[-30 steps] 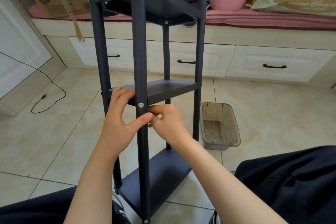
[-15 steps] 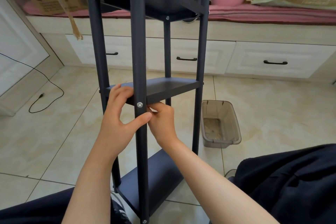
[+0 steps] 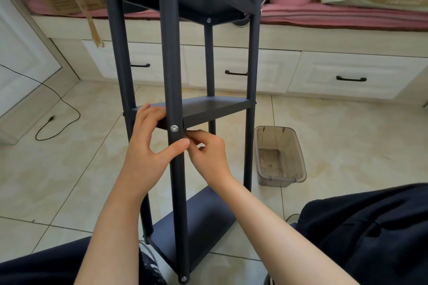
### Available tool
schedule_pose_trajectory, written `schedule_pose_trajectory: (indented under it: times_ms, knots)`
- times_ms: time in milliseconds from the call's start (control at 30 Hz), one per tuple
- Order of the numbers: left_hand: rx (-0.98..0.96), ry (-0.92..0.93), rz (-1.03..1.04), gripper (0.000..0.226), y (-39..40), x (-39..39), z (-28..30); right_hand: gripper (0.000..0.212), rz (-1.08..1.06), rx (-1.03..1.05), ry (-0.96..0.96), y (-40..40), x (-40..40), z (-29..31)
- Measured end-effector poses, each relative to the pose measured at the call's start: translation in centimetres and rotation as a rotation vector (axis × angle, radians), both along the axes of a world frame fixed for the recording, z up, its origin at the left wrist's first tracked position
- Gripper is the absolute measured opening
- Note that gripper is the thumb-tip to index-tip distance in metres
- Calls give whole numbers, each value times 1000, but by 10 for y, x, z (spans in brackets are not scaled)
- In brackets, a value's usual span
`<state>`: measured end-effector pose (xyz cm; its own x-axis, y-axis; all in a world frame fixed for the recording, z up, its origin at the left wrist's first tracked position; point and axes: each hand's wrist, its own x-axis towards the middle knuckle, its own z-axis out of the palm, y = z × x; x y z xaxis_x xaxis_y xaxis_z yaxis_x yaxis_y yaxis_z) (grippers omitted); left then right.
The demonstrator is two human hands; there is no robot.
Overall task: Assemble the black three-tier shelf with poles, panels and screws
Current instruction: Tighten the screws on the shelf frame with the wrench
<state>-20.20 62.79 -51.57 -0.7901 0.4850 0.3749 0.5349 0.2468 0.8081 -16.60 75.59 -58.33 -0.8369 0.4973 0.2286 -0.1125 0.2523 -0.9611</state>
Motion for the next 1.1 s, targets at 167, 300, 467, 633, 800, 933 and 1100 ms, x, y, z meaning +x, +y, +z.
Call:
schedule_pose_trajectory:
  times_ms: [167, 300, 467, 633, 800, 933, 1100]
  knots:
    - [-1, 17, 1, 47, -1, 0, 0, 18, 48, 193, -111, 15, 9, 8]
    - [1, 19, -7, 48, -1, 1, 0, 19, 73, 340, -108, 21, 16, 22]
    - [-2, 19, -14, 48, -1, 1, 0, 19, 83, 434, -110, 22, 22, 33]
    - [-4, 25, -9, 47, -1, 2, 0, 19, 54, 458, -86, 22, 24, 38]
    - [0, 29, -7, 47, -1, 2, 0, 20, 53, 518, -85, 22, 23, 37]
    - [3, 32, -21, 46, 0, 2, 1, 18, 19, 499, -45, 19, 19, 32]
    - [4, 15, -17, 47, 1, 1, 0, 18, -5, 462, 21, 12, 16, 25]
